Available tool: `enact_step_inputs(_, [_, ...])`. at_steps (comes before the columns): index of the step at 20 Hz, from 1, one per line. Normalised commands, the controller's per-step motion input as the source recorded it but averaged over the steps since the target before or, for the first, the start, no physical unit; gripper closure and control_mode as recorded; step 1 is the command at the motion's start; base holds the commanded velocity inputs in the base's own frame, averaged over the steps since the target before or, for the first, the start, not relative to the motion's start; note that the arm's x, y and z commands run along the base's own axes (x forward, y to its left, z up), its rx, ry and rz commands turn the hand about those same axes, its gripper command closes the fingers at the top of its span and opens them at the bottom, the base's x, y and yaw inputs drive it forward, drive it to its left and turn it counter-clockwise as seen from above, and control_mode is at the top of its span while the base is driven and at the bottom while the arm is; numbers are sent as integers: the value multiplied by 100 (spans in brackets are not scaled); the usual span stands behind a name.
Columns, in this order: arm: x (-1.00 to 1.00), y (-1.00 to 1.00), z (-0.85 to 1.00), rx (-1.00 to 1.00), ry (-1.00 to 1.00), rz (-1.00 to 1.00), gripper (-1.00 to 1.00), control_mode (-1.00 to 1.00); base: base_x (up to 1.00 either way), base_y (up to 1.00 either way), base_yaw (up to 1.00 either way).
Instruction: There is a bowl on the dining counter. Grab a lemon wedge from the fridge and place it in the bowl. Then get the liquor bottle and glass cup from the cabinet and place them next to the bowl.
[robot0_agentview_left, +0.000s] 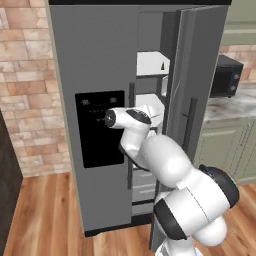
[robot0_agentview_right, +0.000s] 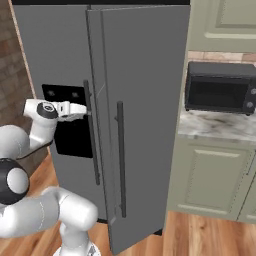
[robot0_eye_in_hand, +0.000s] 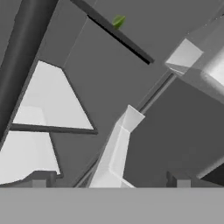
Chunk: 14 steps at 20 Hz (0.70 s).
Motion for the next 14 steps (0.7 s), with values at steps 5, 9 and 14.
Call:
enact_step_inputs(5, [5,-56,0,0,0,-21,-100,-100,0,0,0])
enact_step_inputs(9, [-4,-62,0,0,-2,-18,-100,-100,0,0,0])
enact_step_inputs(14, [-22,-64,0,0,-6,-16,-100,-100,0,0,0])
